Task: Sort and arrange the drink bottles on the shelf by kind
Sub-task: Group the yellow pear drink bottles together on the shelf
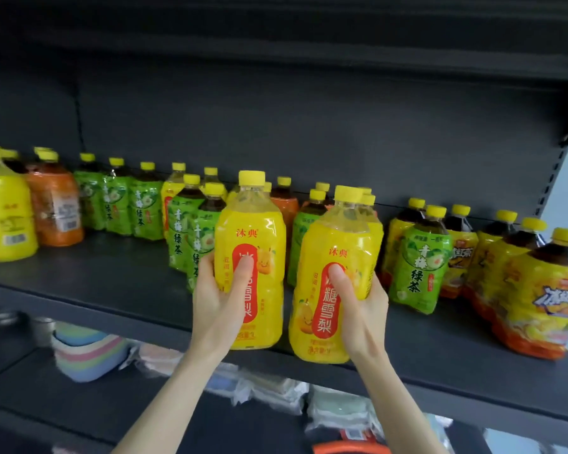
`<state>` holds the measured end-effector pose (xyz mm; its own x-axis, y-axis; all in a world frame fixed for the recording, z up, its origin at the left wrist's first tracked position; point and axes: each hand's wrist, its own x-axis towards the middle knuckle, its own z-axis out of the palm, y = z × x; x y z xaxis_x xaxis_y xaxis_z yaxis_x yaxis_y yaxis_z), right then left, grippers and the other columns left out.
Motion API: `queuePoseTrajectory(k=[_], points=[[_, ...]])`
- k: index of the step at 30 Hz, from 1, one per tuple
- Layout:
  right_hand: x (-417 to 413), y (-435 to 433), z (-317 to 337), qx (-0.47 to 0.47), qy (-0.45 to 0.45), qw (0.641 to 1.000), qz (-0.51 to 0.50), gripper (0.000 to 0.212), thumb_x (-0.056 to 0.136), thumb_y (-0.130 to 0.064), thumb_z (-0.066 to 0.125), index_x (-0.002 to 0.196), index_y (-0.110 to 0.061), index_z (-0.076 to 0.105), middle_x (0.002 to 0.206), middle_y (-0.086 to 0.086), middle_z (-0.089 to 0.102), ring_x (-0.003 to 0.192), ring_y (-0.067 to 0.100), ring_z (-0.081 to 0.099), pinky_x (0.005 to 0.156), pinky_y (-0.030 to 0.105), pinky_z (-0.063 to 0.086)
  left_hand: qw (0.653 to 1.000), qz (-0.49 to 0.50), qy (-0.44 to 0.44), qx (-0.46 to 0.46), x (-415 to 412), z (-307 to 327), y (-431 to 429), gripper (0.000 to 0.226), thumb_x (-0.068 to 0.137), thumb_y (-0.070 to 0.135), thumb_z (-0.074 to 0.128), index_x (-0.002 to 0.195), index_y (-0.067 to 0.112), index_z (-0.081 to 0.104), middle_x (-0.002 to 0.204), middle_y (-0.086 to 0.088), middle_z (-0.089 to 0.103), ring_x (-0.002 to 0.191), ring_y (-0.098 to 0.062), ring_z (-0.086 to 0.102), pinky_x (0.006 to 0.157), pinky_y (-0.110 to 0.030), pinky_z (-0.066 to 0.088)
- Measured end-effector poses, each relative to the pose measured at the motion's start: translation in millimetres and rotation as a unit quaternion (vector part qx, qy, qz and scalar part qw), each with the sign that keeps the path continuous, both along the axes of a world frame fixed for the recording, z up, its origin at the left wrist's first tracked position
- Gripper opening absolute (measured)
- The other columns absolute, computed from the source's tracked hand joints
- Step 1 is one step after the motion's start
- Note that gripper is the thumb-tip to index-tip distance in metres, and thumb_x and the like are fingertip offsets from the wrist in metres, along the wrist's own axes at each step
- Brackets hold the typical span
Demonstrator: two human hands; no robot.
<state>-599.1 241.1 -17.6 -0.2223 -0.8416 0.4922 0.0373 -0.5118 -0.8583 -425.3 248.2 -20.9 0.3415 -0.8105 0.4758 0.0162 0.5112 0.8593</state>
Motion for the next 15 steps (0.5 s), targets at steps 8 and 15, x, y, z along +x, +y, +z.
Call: queuePoseTrajectory(k=[8,15], points=[[153,7,-15,0.002,-0.016,1.000,0.014,0.070,0.055,-0.067,0.068,0.113,-0.028,0.062,0.094,-0.008,0.074,0.085,0.006,0.070,0.068,0.022,0.056,0.998,0.027,-0.053,0.016,150,-17,21,0.073,0.066,0.075,0.057,0.119,0.026,0.049,0.104,0.009,0.066,0.092,-0.005,0.066,0.078,-0.033,0.054],[246,-8,-6,-0.005,-0.028,1.000,-0.005,0.051,0.058,-0.061,0.068,0.101,-0.033,0.062,0.086,-0.015,0.073,0.080,0.001,0.069,0.062,0.012,0.052,0.998,0.024,-0.049,0.023,242,-12,-10,0.053,0.074,0.069,0.053,0.114,0.036,0.046,0.107,0.013,0.063,0.097,-0.005,0.063,0.083,-0.033,0.051]])
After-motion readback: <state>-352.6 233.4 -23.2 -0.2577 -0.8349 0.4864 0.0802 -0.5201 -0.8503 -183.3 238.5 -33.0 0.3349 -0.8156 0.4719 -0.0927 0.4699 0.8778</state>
